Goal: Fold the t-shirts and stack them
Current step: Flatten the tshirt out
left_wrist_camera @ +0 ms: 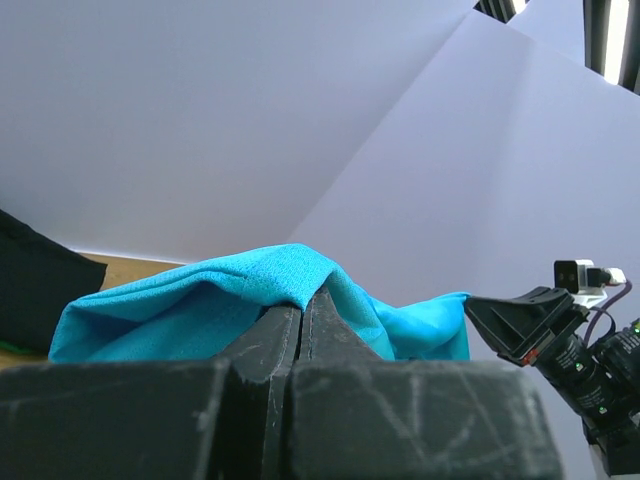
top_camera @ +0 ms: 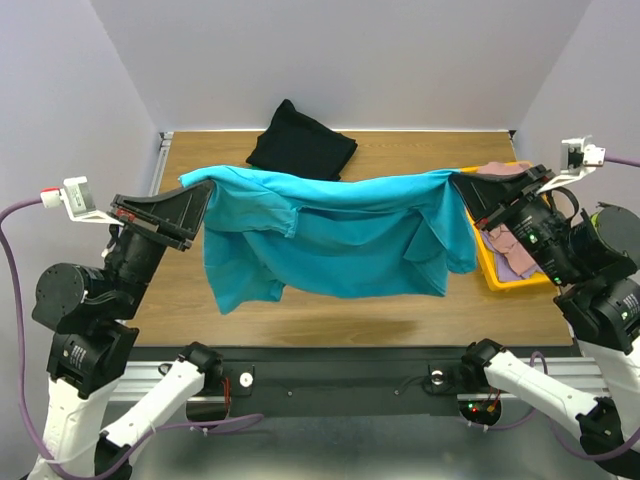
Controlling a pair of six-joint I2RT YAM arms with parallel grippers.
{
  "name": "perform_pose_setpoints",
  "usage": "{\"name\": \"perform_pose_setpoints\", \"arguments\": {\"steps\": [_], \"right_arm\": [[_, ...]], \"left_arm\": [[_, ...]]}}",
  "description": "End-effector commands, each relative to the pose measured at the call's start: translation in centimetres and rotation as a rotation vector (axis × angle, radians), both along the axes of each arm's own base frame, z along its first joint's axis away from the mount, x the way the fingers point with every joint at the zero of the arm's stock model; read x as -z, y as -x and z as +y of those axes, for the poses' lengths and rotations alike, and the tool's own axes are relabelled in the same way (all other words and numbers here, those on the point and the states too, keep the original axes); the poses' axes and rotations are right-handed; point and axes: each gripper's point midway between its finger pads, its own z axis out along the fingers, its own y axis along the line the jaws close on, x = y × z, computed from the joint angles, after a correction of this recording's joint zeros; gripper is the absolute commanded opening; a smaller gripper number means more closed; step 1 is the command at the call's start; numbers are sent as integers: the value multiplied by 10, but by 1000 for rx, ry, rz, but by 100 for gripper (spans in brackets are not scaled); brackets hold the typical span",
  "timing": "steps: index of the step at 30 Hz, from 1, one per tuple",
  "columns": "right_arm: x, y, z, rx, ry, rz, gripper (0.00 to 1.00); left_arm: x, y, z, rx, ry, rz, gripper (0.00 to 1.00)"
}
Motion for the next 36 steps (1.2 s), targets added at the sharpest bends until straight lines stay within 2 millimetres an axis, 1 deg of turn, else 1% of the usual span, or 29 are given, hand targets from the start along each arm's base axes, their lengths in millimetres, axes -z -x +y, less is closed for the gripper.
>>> {"name": "perform_pose_setpoints", "arguments": {"steps": [1, 4, 6, 7, 8, 9, 10, 11, 14, 15, 16, 17, 18, 19, 20, 21, 23, 25, 26, 27, 28, 29, 30, 31, 32, 33, 34, 35, 36], "right_arm": [[11, -16, 0, 51, 8, 30, 0], [61, -54, 5, 152, 61, 164, 0], [114, -92, 8, 264, 127, 296, 0], [131, -104, 7, 316, 150, 337, 0], [150, -121, -1, 413, 175, 380, 0], [183, -141, 8, 438, 224, 457, 1], [203, -154, 12, 443, 258, 499, 1], [231, -177, 13, 448, 289, 559, 1], [249, -226, 6, 471, 295, 558, 0], [260, -239, 5, 466, 318, 567, 0], [284, -255, 9, 456, 352, 608, 1], [278, -274, 7, 449, 355, 586, 3], [281, -285, 6, 459, 369, 586, 8], [293, -305, 8, 456, 390, 601, 27], [296, -314, 8, 444, 418, 594, 43], [299, -321, 7, 453, 428, 596, 69], [307, -325, 2, 478, 437, 613, 100], [309, -318, -1, 480, 428, 627, 100], [306, -305, -2, 470, 410, 635, 100], [309, -296, -4, 468, 404, 648, 100], [311, -286, -6, 466, 394, 661, 100], [288, -270, -10, 464, 348, 633, 100], [317, -248, -15, 465, 344, 702, 100], [317, -235, -17, 462, 319, 711, 100], [324, -220, -19, 466, 286, 738, 100], [308, -205, -25, 476, 237, 710, 100], [338, -183, -33, 484, 252, 770, 100], [344, -171, -36, 491, 231, 786, 100], [331, -158, -37, 488, 152, 768, 100]], "left_arm": [[9, -19, 4, -64, 25, 29, 0], [55, -59, 8, -178, 10, 179, 0], [88, -84, 9, -253, -21, 268, 0], [127, -112, 10, -335, -68, 377, 0], [147, -126, 11, -380, -96, 439, 0], [170, -140, 21, -468, -132, 509, 0], [182, -153, 22, -497, -153, 547, 0], [215, -181, 27, -544, -222, 631, 0], [257, -236, 24, -579, -304, 710, 0], [266, -251, 24, -592, -347, 713, 7], [258, -273, 26, -572, -334, 692, 18], [295, -296, 22, -550, -388, 766, 52], [305, -308, 18, -511, -401, 798, 71], [317, -327, 21, -509, -427, 844, 90], [321, -334, 20, -502, -439, 854, 98], [326, -336, 21, -498, -473, 876, 98], [321, -338, 19, -492, -477, 878, 98], [329, -325, 23, -492, -487, 895, 98], [314, -313, 29, -514, -470, 872, 98], [333, -294, 35, -524, -484, 920, 98], [318, -277, 40, -547, -425, 907, 98], [323, -263, 44, -554, -410, 923, 98], [330, -247, 47, -557, -390, 941, 99], [346, -218, 51, -550, -357, 969, 98], [353, -204, 50, -534, -343, 975, 98], [359, -192, 51, -526, -322, 979, 98], [367, -178, 52, -521, -308, 993, 99], [378, -157, 57, -521, -294, 1000, 98], [382, -149, 57, -518, -263, 1011, 99]]}}
